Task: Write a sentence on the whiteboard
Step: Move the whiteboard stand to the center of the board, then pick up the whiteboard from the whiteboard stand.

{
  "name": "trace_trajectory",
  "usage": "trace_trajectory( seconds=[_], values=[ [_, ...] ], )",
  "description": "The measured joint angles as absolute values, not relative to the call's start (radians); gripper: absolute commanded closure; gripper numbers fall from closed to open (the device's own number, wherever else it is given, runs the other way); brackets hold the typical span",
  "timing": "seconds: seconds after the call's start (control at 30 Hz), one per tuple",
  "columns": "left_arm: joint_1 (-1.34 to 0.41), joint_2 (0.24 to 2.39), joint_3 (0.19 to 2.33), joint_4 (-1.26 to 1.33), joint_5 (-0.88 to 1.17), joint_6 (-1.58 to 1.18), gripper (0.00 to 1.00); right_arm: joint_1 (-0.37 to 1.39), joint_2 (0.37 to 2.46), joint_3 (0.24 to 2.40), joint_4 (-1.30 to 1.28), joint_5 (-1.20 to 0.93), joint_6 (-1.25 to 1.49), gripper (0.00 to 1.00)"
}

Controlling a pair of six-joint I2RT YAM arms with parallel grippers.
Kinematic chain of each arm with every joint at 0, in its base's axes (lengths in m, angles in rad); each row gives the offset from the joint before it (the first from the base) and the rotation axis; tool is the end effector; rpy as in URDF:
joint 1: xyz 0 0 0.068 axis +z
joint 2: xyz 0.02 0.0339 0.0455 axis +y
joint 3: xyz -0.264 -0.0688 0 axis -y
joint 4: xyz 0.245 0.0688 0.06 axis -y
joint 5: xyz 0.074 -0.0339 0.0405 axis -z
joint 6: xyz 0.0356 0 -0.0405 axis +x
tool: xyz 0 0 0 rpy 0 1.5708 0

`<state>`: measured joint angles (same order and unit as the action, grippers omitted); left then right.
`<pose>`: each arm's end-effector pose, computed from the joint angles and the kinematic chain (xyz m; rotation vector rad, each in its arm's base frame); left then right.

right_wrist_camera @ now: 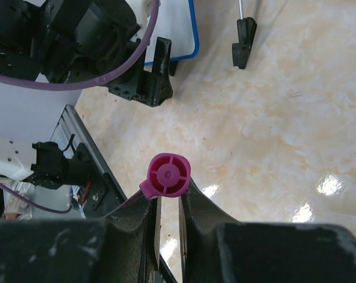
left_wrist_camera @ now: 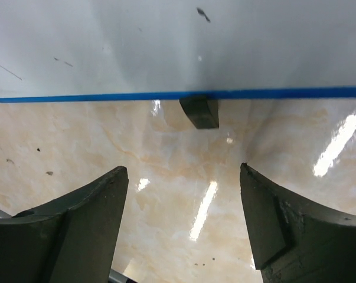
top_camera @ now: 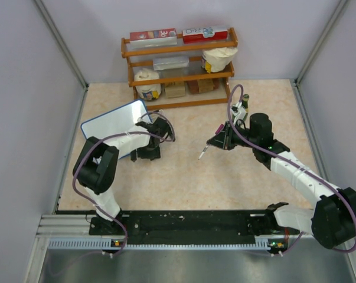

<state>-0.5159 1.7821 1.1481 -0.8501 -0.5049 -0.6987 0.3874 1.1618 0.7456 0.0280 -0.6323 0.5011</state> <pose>0.2846 -0.1416 0.1701 -0.2804 2.7241 0.5123 0.2313 0.1171 0.2727 -0.3293 2.0490 1.1836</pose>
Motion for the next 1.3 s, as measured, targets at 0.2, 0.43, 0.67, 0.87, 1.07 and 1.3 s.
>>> trace_trajectory(
  seconds=[0.2, 0.43, 0.67, 0.87, 1.07, 1.3],
  values=[
    [-0.526, 1.656, 1.119, -0.851, -0.444, -0.647, 0.11, 0.387, 1.162, 0.746, 0.028, -0.633, 0.501, 1.00],
    [-0.510, 1.441, 1.139, -0.803, -0.352, -0.567, 0.01, 0.387, 1.162, 0.746, 0.028, -0.635, 0.501, 1.00],
    [-0.309, 1.328, 1.146, -0.690, -0.137, -0.516, 0.01, 0.387, 1.176, 0.746, 0.033, -0.648, 0.501, 1.00],
    [0.004, 1.262, 1.068, -0.591, 0.047, -0.521, 0.01, 0.388, 1.246, 0.783, 0.062, -0.665, 0.519, 1.00],
    [0.249, 1.168, 0.951, -0.522, 0.128, -0.552, 0.01, 0.405, 1.386, 0.899, 0.136, -0.689, 0.564, 1.00],
    [0.390, 1.061, 0.833, -0.424, 0.138, -0.578, 0.01, 0.456, 1.600, 1.092, 0.221, -0.728, 0.651, 1.00]
  ],
)
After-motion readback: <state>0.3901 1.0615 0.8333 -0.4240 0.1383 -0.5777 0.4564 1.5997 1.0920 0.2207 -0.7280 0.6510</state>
